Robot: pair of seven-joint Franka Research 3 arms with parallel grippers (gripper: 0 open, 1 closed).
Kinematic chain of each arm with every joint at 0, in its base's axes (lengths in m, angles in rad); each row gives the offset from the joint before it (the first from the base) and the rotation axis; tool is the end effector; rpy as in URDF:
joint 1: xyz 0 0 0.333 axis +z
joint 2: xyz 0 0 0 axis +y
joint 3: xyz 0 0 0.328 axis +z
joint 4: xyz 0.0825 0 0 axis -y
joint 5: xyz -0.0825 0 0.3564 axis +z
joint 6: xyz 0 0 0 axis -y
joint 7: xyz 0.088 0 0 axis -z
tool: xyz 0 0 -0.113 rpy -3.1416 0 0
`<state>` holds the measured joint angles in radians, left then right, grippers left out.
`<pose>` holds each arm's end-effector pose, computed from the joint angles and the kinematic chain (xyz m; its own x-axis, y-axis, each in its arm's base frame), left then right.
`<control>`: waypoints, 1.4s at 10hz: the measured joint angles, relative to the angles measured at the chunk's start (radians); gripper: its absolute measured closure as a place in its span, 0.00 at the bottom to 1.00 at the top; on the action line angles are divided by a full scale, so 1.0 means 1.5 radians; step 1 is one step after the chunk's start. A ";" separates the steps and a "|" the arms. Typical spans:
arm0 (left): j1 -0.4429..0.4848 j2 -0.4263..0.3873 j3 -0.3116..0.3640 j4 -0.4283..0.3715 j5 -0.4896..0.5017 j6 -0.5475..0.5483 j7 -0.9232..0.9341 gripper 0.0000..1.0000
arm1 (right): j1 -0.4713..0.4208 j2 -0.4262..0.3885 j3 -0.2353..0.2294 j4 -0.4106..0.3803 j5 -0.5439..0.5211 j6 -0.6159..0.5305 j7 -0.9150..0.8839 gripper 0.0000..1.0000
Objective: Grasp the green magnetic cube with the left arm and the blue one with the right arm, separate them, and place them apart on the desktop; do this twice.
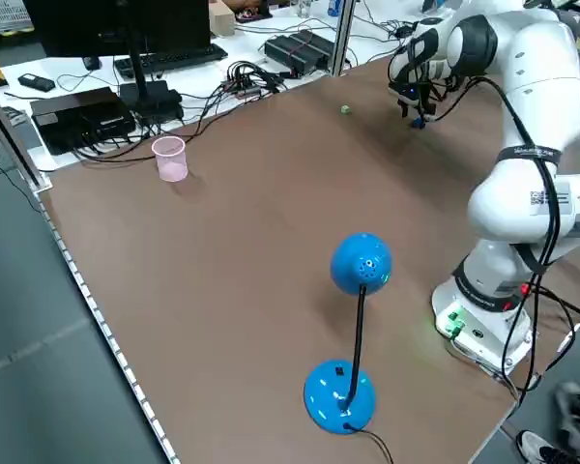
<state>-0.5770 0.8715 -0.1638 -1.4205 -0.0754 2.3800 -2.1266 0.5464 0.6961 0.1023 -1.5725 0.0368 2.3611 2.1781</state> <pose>0.5516 -0.4703 0.2088 0.0653 0.9779 -0.1987 0.9972 -0.0713 -0.0229 0.5630 0.4126 0.2636 -0.0088 -0.9915 -0.1298 -0.9997 0.0118 -0.0226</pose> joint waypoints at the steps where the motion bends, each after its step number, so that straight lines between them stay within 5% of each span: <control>1: -0.004 0.001 0.004 0.000 0.000 0.016 0.000 0.16 | 0.004 0.006 0.002 0.000 0.000 0.012 0.008 0.16; 11: -0.040 0.020 0.033 0.004 0.000 0.051 0.000 0.32 | 0.026 0.052 0.018 0.003 0.003 0.078 0.079 0.16; 14: -0.048 0.019 0.032 0.004 0.000 0.047 0.000 0.58 | 0.026 0.069 0.018 0.007 0.003 0.080 0.086 0.16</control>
<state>-0.6491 0.9003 -0.1154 -1.4138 -0.0757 2.4506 -2.1274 0.5854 0.7999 0.1291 -1.5620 0.0413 2.4814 2.3077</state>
